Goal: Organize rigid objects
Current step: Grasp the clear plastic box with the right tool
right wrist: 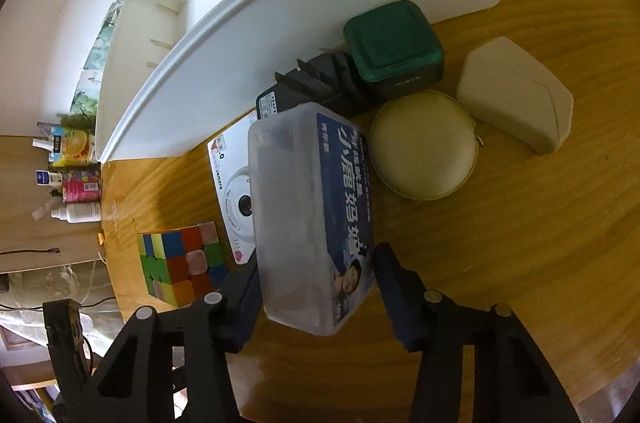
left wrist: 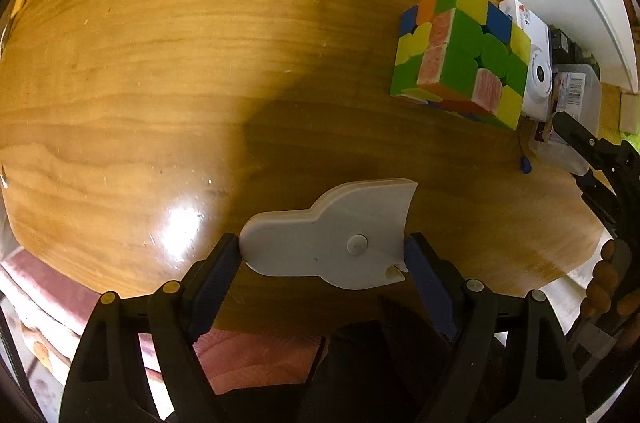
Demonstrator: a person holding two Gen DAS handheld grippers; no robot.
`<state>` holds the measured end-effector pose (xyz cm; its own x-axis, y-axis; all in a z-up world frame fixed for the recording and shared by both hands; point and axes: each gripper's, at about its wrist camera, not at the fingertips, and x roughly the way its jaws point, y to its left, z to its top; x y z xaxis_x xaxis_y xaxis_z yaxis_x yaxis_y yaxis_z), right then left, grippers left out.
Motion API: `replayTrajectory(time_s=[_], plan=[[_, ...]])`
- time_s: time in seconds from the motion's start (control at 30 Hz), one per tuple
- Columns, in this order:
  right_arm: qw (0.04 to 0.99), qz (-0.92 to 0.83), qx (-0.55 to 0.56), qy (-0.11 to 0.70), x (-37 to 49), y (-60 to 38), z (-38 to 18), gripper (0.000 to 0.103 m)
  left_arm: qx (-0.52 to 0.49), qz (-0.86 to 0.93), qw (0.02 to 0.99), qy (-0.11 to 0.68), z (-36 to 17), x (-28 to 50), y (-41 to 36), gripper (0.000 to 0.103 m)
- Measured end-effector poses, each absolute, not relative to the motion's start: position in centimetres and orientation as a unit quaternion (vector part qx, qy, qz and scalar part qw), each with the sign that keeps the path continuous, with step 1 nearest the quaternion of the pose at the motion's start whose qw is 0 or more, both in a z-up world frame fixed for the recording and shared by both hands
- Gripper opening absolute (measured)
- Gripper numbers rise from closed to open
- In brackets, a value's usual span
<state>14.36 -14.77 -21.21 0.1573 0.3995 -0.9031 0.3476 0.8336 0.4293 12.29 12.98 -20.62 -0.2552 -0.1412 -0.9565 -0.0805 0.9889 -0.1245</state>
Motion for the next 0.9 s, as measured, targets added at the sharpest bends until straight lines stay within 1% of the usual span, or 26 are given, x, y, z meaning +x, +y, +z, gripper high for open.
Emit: replayTrajectory(time_s=[0.17, 0.23, 0.33, 0.7, 0.73, 0.9], plan=[[0.718, 0.018, 0.292, 0.632, 13.9, -15.2, -20.7, 0.048, -0.055, -0.037, 0.604, 0.794, -20.8, 13.0, 10.9, 0.085], [0.724, 0.019, 0.29, 0.626, 13.7, -15.3, -20.4, 0.044, -0.05, -0.04, 0.603, 0.795, -20.9, 13.0, 10.4, 0.085], [0.733, 0.021, 0.283, 0.618, 13.3, -15.4, -20.0, 0.041, -0.043, -0.047, 0.605, 0.793, -20.7, 12.4, 8.7, 0.085], [0.775, 0.038, 0.237, 0.584, 12.2, -14.5, -17.1, 0.036, -0.047, -0.044, 0.612, 0.788, -19.7, 11.4, 7.4, 0.085], [0.781, 0.044, 0.228, 0.58, 12.2, -14.3, -16.5, 0.035, -0.048, -0.045, 0.613, 0.787, -19.0, 10.1, 8.3, 0.085], [0.807, 0.079, 0.182, 0.556, 11.9, -13.8, -13.7, 0.034, -0.065, -0.034, 0.622, 0.779, -17.3, 10.2, 8.7, 0.085]])
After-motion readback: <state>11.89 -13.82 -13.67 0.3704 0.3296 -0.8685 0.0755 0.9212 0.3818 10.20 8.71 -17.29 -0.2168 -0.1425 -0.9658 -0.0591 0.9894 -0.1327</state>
